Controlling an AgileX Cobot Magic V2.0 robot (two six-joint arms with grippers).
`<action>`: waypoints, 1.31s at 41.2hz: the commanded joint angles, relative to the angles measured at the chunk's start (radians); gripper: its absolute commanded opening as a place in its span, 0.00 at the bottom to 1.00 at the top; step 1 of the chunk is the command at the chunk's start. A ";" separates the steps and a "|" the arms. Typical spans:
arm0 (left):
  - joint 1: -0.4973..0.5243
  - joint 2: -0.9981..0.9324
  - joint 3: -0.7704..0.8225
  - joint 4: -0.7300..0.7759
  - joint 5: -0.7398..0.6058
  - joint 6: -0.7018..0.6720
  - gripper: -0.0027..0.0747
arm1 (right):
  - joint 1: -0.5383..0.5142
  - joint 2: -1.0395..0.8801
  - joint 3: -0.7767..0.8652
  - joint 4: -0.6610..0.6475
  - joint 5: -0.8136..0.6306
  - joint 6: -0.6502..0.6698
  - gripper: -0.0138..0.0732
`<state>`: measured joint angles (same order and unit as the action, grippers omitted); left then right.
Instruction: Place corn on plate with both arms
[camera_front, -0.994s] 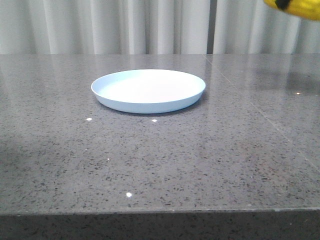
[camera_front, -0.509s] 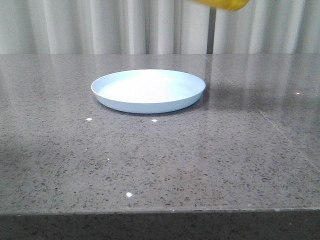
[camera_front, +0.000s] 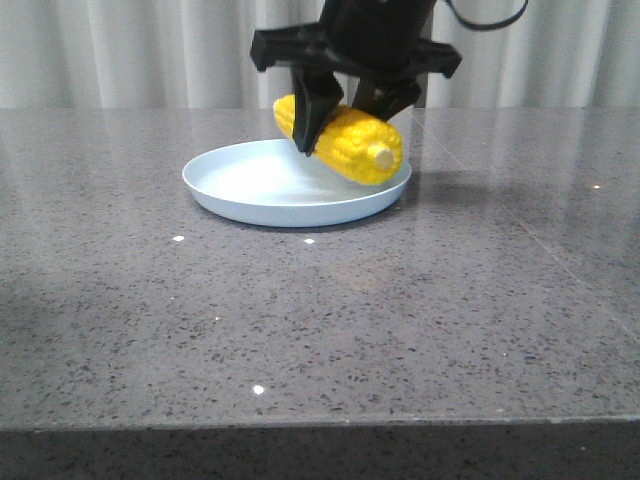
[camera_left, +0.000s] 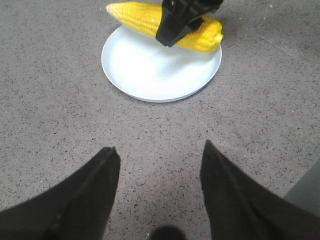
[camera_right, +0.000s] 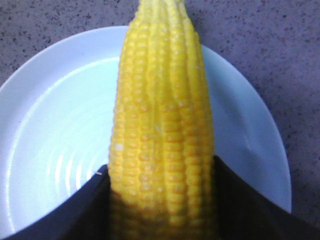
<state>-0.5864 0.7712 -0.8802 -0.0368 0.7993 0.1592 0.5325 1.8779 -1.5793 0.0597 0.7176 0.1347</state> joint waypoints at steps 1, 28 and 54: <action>-0.007 -0.004 -0.026 -0.003 -0.077 -0.009 0.51 | 0.002 -0.044 -0.033 0.005 -0.065 0.002 0.72; -0.007 -0.004 -0.026 -0.003 -0.077 -0.009 0.51 | 0.006 -0.385 0.027 0.003 0.064 -0.016 0.75; -0.007 -0.004 -0.026 -0.003 -0.077 -0.009 0.51 | 0.006 -1.061 0.568 -0.073 0.166 -0.016 0.65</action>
<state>-0.5864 0.7712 -0.8802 -0.0361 0.7993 0.1592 0.5373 0.8924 -1.0392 0.0000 0.9258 0.1308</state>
